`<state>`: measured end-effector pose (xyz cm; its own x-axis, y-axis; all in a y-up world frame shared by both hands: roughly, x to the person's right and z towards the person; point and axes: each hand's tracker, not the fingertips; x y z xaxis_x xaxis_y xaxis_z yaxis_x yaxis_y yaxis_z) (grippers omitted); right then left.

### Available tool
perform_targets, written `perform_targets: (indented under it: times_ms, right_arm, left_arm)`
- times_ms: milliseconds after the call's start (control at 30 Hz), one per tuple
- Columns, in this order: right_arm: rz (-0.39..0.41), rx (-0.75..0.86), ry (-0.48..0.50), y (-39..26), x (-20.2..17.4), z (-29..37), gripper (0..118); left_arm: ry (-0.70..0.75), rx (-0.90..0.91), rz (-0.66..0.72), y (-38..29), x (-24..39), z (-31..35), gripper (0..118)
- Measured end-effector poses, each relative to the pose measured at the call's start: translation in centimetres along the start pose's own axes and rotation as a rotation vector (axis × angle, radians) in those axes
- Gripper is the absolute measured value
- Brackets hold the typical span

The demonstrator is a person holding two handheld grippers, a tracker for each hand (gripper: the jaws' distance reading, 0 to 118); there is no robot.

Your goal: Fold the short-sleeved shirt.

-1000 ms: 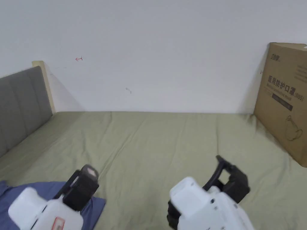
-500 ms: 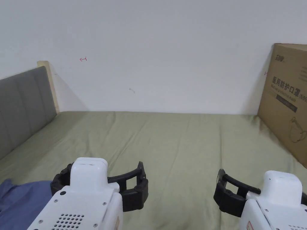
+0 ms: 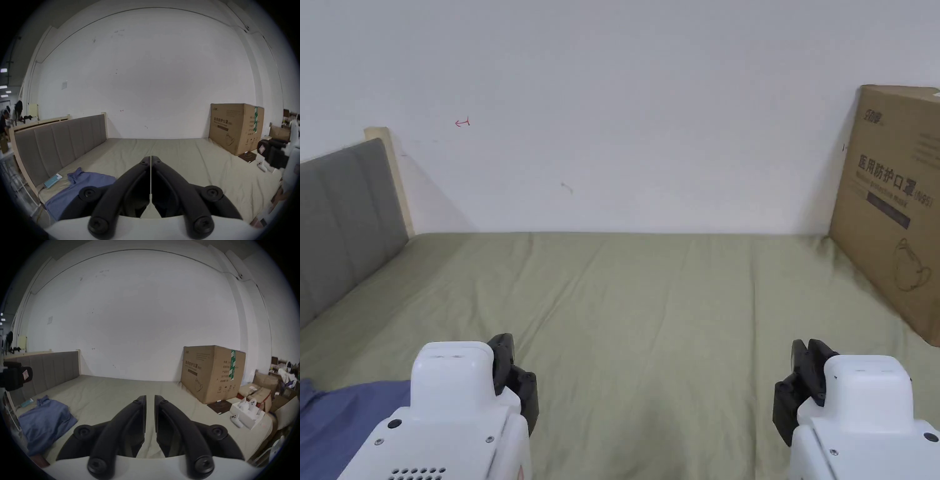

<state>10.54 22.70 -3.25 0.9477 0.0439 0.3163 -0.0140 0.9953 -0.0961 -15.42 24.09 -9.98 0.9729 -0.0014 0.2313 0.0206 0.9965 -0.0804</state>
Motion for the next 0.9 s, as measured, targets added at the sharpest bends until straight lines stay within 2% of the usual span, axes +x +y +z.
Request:
perform_targets:
  times_ms: [67, 133, 267, 433, 533, 900]
  right_arm:
    - [-0.041, -0.001, 0.001, 0.0, 0.4, -0.1, 0]
    - [-0.049, 0.014, -0.016, 0.1, 0.4, 0.0, 0]
    - [-0.014, 0.016, -0.008, 1.1, -0.5, 0.5, 0]
    - [-0.019, 0.01, 0.032, 1.4, -0.6, -0.1, 0]
    - [-0.007, 0.004, 0.068, 2.1, -2.3, 0.1, 0]
    - [-0.036, -0.062, 0.478, 2.8, -11.7, -0.3, 0]
  left_arm:
    - [-0.013, -0.012, 0.029, 0.2, -0.2, -0.2, 0]
    - [-0.009, -0.016, 0.033, 0.3, -0.1, -0.4, 0]
    - [-0.003, -0.033, 0.03, 0.3, -0.1, -0.5, 0]
    - [-0.004, -0.035, 0.03, 0.6, -0.6, -0.1, 0]
    - [0.038, -0.022, 0.026, 1.1, -1.7, 0.6, 0]
    - [0.343, -0.035, 0.033, 1.5, -10.4, 5.8, 0]
